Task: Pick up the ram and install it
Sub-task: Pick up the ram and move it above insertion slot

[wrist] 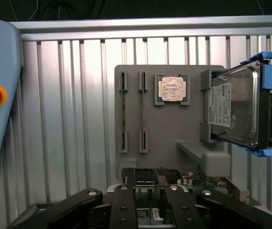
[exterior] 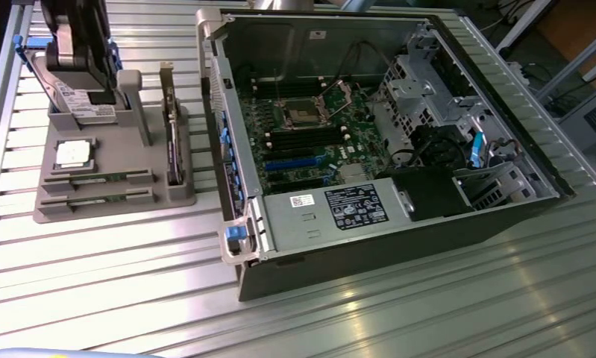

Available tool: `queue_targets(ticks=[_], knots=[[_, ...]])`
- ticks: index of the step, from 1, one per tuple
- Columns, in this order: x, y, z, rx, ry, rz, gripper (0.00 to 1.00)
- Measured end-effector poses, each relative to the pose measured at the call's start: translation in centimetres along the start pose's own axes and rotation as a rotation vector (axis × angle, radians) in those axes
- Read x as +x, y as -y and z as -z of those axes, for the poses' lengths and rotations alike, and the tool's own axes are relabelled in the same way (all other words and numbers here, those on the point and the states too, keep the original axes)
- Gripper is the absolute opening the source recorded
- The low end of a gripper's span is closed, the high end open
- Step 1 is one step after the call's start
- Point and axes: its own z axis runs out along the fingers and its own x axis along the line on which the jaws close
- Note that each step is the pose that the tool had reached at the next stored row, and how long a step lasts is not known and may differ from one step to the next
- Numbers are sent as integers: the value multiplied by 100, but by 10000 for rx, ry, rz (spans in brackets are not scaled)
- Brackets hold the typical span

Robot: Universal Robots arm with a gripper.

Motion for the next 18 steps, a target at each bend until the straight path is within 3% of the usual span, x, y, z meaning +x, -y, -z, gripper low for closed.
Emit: queue_targets(ticks=[10,18], knots=[[7,-85,-109,1,5,0,30],[17,-219,-178,0,5,0,30]])
